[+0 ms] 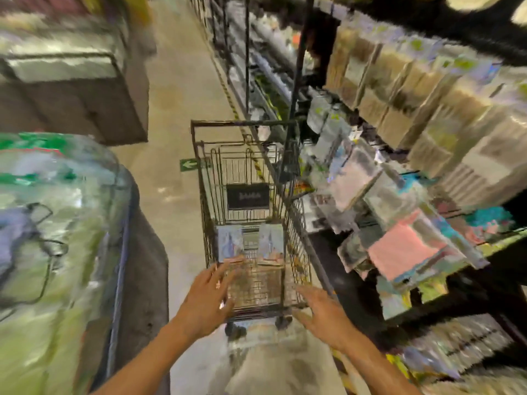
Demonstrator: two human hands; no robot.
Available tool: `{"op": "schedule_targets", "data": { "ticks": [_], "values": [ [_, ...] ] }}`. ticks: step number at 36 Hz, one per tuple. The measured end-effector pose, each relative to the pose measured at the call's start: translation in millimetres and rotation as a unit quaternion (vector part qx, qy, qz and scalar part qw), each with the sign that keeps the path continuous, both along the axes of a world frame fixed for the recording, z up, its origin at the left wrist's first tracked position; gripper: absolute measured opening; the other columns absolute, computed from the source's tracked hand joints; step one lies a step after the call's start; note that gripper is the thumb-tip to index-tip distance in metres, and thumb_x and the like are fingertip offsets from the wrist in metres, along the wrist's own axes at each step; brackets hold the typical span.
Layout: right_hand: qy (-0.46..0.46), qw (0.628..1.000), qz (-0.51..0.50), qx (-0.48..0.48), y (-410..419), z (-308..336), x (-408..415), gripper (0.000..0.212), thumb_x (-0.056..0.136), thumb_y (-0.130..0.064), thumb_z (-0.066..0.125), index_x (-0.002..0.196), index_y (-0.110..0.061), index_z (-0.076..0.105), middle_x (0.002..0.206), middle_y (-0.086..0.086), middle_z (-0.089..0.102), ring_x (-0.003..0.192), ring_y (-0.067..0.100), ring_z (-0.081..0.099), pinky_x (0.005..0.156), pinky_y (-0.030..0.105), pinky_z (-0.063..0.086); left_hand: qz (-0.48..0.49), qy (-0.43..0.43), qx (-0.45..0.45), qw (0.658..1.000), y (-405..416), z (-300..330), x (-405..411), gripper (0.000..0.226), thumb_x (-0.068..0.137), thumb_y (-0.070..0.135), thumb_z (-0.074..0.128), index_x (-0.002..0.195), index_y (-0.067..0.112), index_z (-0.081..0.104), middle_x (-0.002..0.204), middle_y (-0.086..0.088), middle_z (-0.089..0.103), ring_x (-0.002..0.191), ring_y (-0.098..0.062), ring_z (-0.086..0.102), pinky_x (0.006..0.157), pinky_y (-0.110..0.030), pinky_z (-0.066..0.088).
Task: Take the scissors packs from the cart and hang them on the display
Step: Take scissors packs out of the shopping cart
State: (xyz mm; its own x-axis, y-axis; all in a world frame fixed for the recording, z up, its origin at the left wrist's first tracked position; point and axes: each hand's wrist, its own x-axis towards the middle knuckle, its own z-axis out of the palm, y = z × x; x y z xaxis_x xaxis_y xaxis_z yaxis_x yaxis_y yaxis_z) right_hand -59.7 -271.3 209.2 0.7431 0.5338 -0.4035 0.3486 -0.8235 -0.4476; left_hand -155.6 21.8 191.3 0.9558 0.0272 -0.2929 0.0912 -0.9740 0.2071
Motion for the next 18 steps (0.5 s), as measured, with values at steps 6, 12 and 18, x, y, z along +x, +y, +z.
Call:
{"op": "schedule_targets", "data": {
  "ticks": [6,12,18],
  "values": [
    [0.005,1.0,0.008,-0.001,42.9,-13.8,6.5,0.063,0.1,-0.052,0.053,0.155,-0.029,0.035,0.16,-0.005,0.038,0.149,0.015,0.03,0.122,0.032,0.026,0.008,0.039,0.011,0.999,36.1,-21.6,-2.5,0.077,0.102,0.066,0.005,0.155,0.025,0.044,0.159,-0.011,0.046,0.145,-0.039,0.044,0.119,-0.05,0.033],
    [0.025,0.999,0.011,-0.039,62.8,-27.0,37.1,0.066,0.1,-0.045,0.057,0.156,-0.022,0.034,0.161,0.002,0.036,0.15,0.02,0.027,0.123,0.033,0.023,0.014,0.044,-0.035,0.998,43.4,-22.9,21.0,0.092,0.085,0.069,-0.002,0.164,0.027,0.016,0.172,-0.006,0.006,0.159,-0.033,0.003,0.123,-0.039,-0.01],
    [0.051,0.998,0.003,-0.049,81.6,-51.5,85.8,0.067,0.1,-0.042,0.059,0.157,-0.019,0.033,0.161,0.004,0.036,0.149,0.023,0.03,0.122,0.034,0.025,0.022,0.069,-0.063,0.995,51.8,-33.8,57.6,0.094,0.083,0.069,0.001,0.165,0.025,0.018,0.173,-0.004,0.004,0.16,-0.032,0.0,0.123,-0.038,-0.007]
  ]
}}
